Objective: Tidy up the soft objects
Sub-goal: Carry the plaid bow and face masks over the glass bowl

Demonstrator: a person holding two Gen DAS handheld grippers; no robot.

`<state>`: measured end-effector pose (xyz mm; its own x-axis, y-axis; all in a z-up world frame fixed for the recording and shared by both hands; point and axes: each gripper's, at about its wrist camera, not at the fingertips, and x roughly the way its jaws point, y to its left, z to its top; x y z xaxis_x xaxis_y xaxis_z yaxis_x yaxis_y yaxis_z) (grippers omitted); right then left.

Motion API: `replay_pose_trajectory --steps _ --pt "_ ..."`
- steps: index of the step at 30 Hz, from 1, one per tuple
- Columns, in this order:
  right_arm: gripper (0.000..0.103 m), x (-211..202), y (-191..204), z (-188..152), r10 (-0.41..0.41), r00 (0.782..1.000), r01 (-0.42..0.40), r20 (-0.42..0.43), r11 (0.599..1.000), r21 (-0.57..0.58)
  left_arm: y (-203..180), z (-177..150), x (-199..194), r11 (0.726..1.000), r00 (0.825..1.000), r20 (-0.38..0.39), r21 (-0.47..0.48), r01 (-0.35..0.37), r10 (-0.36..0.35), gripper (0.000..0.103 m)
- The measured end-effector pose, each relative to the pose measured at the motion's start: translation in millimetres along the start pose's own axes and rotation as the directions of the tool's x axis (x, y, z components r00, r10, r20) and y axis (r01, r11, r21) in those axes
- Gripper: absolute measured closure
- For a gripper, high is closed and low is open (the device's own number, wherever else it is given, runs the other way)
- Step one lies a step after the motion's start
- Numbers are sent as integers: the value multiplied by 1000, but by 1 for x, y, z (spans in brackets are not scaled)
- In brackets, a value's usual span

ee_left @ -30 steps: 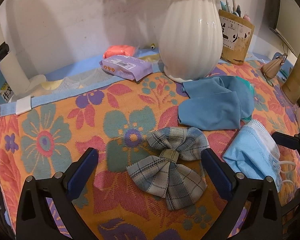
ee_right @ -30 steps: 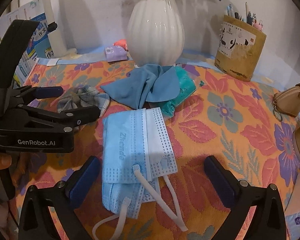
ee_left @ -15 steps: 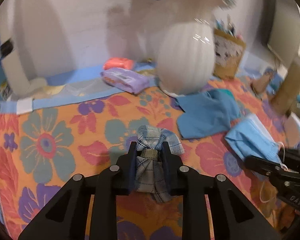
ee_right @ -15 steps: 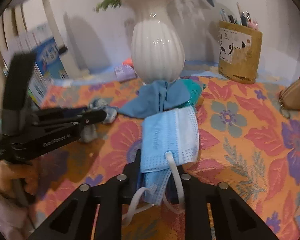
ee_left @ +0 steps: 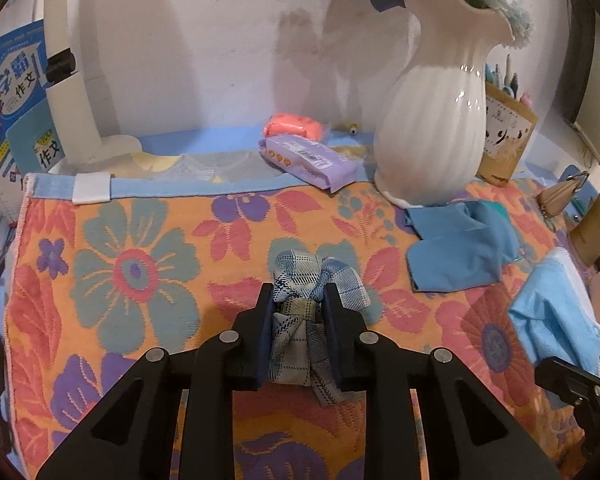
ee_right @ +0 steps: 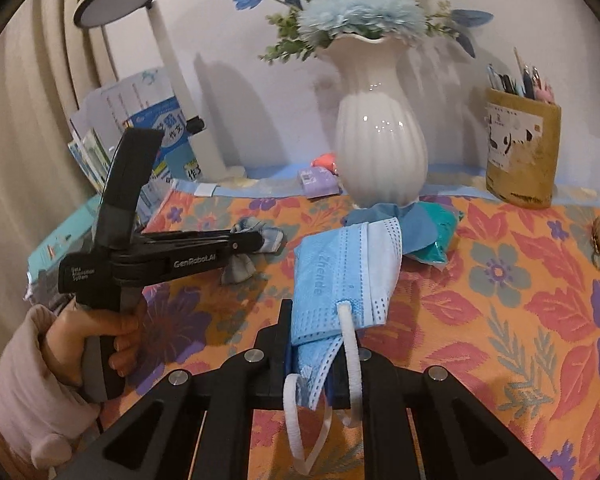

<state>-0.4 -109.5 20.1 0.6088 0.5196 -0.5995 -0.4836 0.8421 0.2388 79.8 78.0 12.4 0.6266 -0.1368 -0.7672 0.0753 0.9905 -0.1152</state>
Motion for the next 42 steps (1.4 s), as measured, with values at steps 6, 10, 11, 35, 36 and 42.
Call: replay_pose_trajectory --steps 6,10,11,35,36,42 --pt "92 -5 -3 -1 5 1000 -5 26 1000 -13 -6 -2 -1 998 998 9 28 -57 56 82" --pt "92 -15 -1 -2 15 997 -13 72 999 -33 -9 -2 -3 995 996 26 31 -91 90 82" --pt "92 -17 0 -3 17 996 -14 84 999 -40 -9 -3 -4 995 995 31 28 -94 93 82" --pt "92 -73 31 -31 -17 970 56 245 987 -154 -1 -7 -37 985 971 171 -70 -160 170 80" --pt "92 -76 30 -33 -24 968 62 250 987 -148 0 -7 -38 984 970 171 -77 -162 173 80" --pt "92 -100 33 -50 -57 959 95 279 988 -125 4 -9 -45 978 962 194 -116 -173 193 80"
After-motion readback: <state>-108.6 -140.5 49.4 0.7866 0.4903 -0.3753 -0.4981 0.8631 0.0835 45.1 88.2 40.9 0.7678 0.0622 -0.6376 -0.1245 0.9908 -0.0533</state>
